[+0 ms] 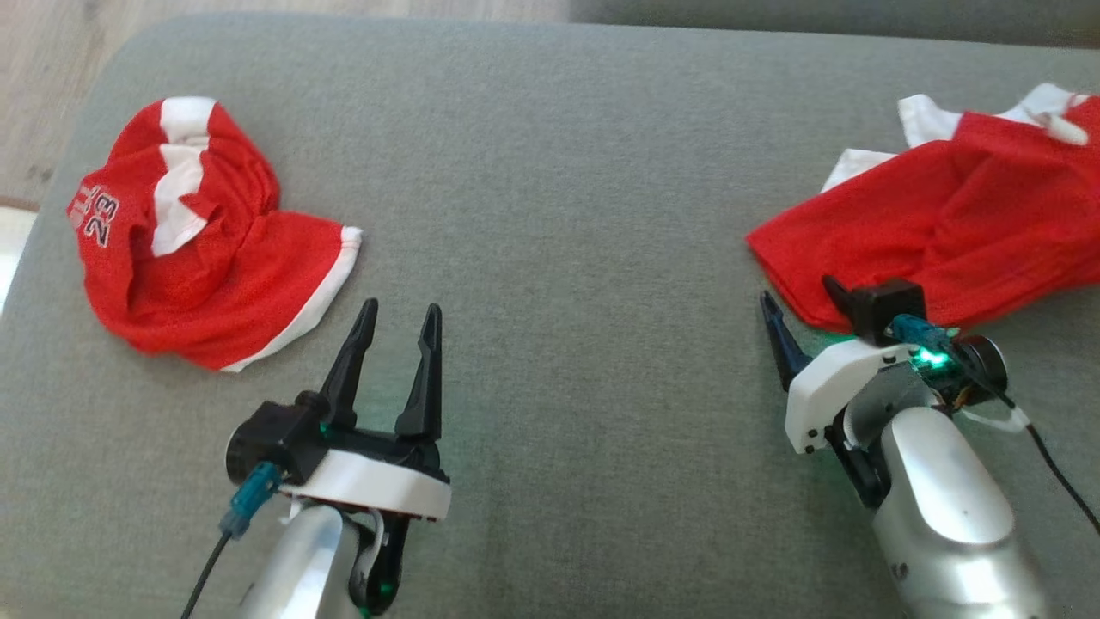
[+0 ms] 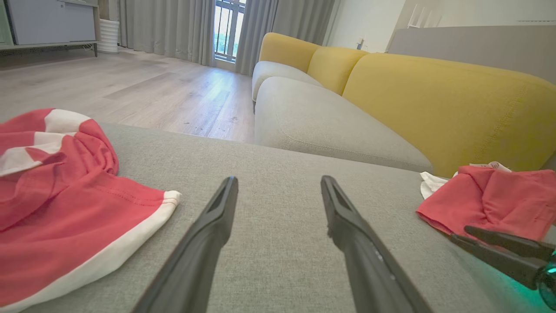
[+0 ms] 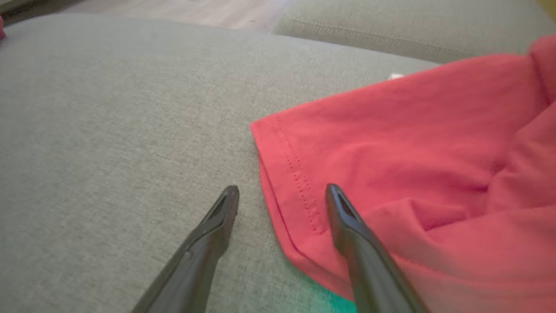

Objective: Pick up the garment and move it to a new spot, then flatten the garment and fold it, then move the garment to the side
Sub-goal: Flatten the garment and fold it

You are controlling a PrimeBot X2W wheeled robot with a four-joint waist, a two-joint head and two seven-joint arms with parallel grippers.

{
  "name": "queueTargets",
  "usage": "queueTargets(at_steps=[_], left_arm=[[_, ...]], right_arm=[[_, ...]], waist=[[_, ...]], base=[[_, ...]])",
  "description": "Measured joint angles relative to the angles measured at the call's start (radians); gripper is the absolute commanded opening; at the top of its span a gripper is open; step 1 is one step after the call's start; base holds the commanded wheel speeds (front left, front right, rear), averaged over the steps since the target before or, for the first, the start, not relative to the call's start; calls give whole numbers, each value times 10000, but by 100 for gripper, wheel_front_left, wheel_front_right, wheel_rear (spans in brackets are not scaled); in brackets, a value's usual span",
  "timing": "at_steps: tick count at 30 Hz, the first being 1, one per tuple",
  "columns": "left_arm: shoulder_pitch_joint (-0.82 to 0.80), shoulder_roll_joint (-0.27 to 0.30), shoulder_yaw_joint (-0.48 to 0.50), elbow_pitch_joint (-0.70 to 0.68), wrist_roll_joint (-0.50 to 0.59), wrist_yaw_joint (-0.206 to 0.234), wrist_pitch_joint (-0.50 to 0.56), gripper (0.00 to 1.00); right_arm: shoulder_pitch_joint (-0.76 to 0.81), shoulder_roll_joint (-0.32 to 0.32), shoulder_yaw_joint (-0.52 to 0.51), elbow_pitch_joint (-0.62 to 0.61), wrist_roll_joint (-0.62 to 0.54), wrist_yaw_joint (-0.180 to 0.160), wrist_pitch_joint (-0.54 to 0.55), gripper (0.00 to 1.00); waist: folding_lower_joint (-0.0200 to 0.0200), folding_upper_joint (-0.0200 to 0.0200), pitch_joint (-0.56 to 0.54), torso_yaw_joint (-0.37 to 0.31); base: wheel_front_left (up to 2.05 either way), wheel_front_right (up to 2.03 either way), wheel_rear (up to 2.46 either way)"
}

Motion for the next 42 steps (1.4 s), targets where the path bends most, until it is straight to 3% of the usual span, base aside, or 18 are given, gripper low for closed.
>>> queueTargets(at_steps=[5,6,7,8,13,17,22,30,32,36,39,42], left_arm=[[-47,0,-38,31,-4,2,0,100],[-47,0,-52,38,-59,2,0,100],[-48,0,-54,50,-73,2,0,100],[-53,0,-59,65,-73,4,0,100],[-105,0,-67,134,-73,8,0,100],[-120,-2,-61,169,-71,12,0,100],[-114,-2,-100,205,-71,15,0,100],[151,-2,-265,240,-73,117,0,100],[292,0,-251,244,-73,192,0,100],[510,0,-138,232,-73,261,0,100],[582,0,42,174,-71,280,0,100],[610,2,38,102,-71,278,0,100]], right_arm=[[-376,-13,-217,665,-366,0,115,100],[-533,-13,-261,825,-433,0,148,86],[-694,-13,-286,984,-468,0,194,13],[-836,-15,-301,1110,-474,0,203,0],[-1020,-44,-226,1440,-334,0,-343,0],[-1184,-42,426,1197,322,0,-1076,0],[-2672,-36,1747,184,1941,0,-1419,0],[-5851,-46,2550,-660,5193,0,-1689,0],[-6599,-46,2311,-604,5873,0,-1987,0],[-7579,-52,1321,48,5977,0,-2360,0],[-7272,-155,372,861,5568,0,-2280,0],[-5988,-686,-537,1730,5055,0,-1739,0]], waist=[[-1,0,188,189],[-1,0,219,222],[-1,0,244,249],[0,0,258,272],[0,0,165,276],[0,0,-60,204],[-1,0,-398,122],[-1,0,-853,352],[-2,0,-993,427],[-4,0,-1178,460],[-2,0,-1166,336],[-2,0,-1079,204]], base=[[0,0,0],[0,0,0],[0,0,0],[0,0,0],[0,0,0],[0,0,0],[0,0,0],[0,0,0],[0,0,0],[0,0,0],[0,0,0],[0,0,0]])
